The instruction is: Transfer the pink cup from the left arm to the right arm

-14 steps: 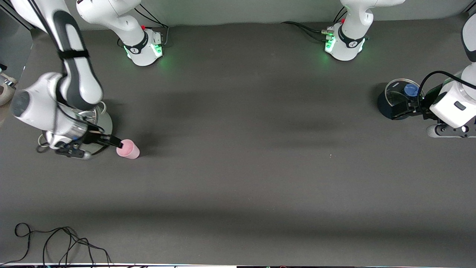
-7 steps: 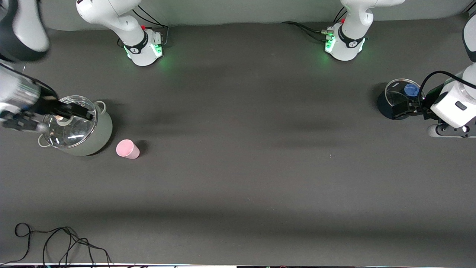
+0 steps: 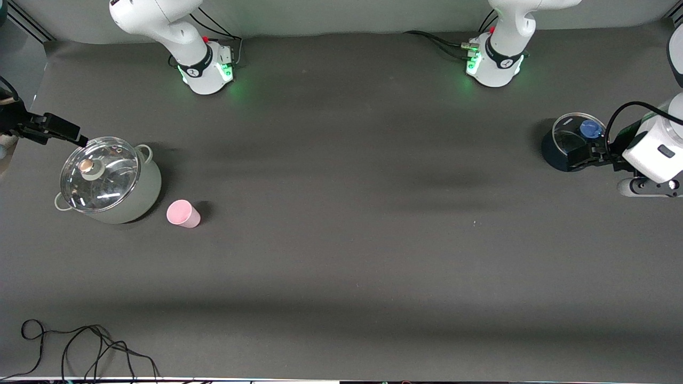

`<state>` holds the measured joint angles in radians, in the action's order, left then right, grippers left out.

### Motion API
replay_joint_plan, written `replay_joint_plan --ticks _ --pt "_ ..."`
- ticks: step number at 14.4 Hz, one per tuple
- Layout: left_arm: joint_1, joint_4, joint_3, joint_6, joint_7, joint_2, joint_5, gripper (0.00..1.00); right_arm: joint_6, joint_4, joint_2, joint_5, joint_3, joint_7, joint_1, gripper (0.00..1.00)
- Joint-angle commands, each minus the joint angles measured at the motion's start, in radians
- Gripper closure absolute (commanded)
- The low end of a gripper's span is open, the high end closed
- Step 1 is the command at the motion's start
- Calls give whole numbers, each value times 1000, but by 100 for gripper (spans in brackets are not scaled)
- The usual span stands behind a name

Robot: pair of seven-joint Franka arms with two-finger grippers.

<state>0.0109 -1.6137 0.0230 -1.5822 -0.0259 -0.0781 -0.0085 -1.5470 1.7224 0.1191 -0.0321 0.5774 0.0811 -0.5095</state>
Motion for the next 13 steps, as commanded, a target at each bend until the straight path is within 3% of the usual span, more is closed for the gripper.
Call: replay_joint_plan --ticks 1,11,13 --pt "3 -14 -1 -10 4 26 21 0 1 -33 -33 -29 1 -9 -1 0" --pt "4 11 3 1 6 12 45 0 -73 -32 -45 -31 -1 -12 -1 0" --pt "1 12 3 1 11 11 39 0 -73 -32 -49 -31 -43 -12 38 0"
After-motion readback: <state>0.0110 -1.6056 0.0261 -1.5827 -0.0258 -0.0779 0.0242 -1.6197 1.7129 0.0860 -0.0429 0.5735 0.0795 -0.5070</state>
